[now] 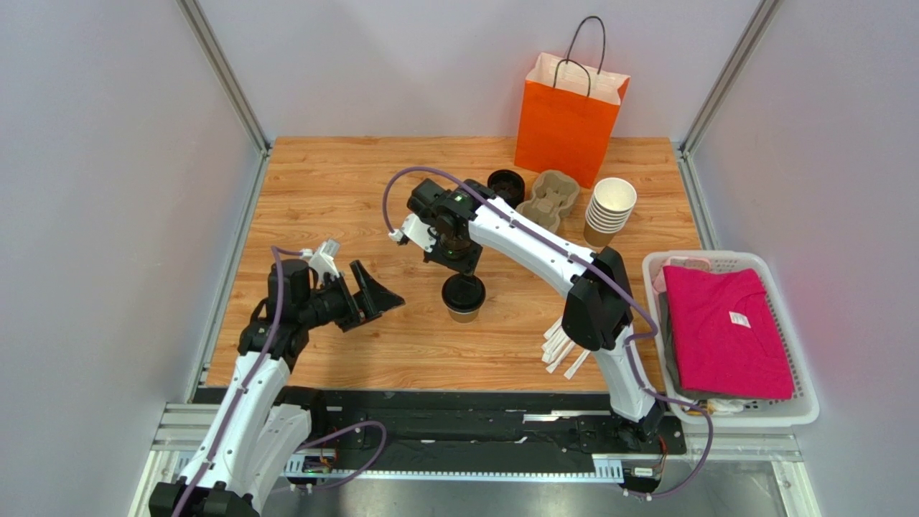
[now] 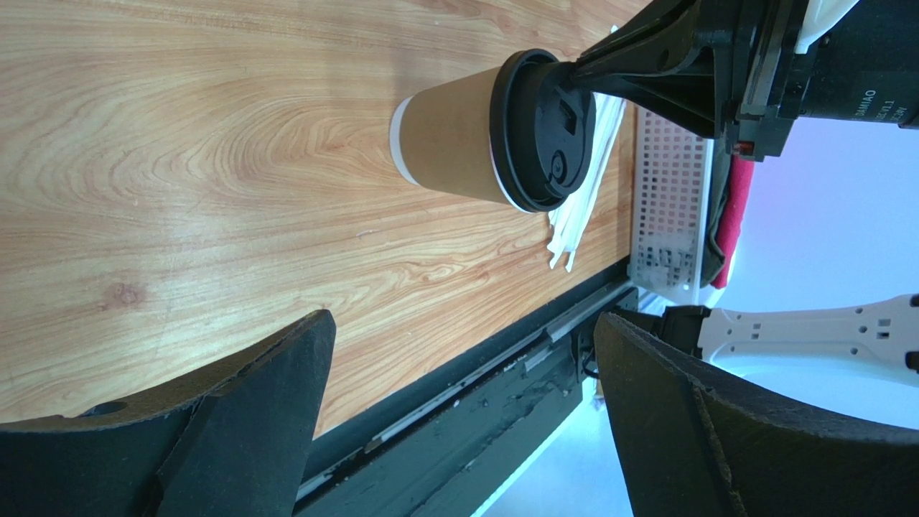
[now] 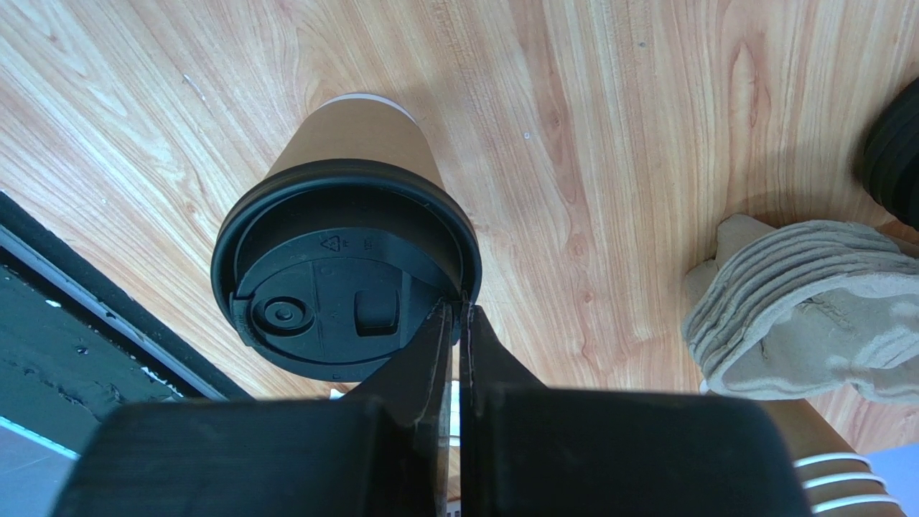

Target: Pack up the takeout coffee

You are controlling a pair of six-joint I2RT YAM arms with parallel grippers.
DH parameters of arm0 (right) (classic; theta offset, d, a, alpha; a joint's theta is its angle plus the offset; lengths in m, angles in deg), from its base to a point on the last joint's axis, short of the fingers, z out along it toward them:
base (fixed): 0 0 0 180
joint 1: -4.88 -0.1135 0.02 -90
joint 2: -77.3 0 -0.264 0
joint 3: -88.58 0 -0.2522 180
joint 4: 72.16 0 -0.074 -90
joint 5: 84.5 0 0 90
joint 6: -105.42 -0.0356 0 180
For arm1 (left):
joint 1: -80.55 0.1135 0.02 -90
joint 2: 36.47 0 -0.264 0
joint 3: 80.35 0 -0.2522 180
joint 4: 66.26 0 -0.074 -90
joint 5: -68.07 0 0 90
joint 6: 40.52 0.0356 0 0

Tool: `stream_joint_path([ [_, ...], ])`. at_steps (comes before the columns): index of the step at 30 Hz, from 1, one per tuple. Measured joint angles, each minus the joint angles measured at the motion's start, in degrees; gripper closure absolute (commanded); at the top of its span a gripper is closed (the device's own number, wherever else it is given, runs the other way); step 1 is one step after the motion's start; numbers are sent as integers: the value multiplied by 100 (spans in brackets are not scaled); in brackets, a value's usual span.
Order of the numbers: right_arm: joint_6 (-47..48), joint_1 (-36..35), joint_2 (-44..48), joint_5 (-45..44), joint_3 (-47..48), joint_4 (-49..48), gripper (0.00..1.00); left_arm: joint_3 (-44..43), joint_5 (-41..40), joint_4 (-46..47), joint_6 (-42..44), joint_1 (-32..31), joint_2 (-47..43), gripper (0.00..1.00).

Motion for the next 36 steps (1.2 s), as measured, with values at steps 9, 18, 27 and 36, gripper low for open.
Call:
stream_joint_path([
  [9, -4, 2, -4, 101, 210, 22, 68, 0, 4, 39, 0, 0, 20, 1],
  [18, -15, 2, 20, 511, 396, 20, 61, 0, 118, 162, 4, 0, 79, 1],
  [27, -415, 957, 1209, 2435, -275, -291, 66, -356, 562, 595, 216, -404, 815, 19],
  [36, -2337, 2358, 1891, 5021, -2179, -1921, 87, -894, 909, 1788, -188, -1392, 2212, 81],
])
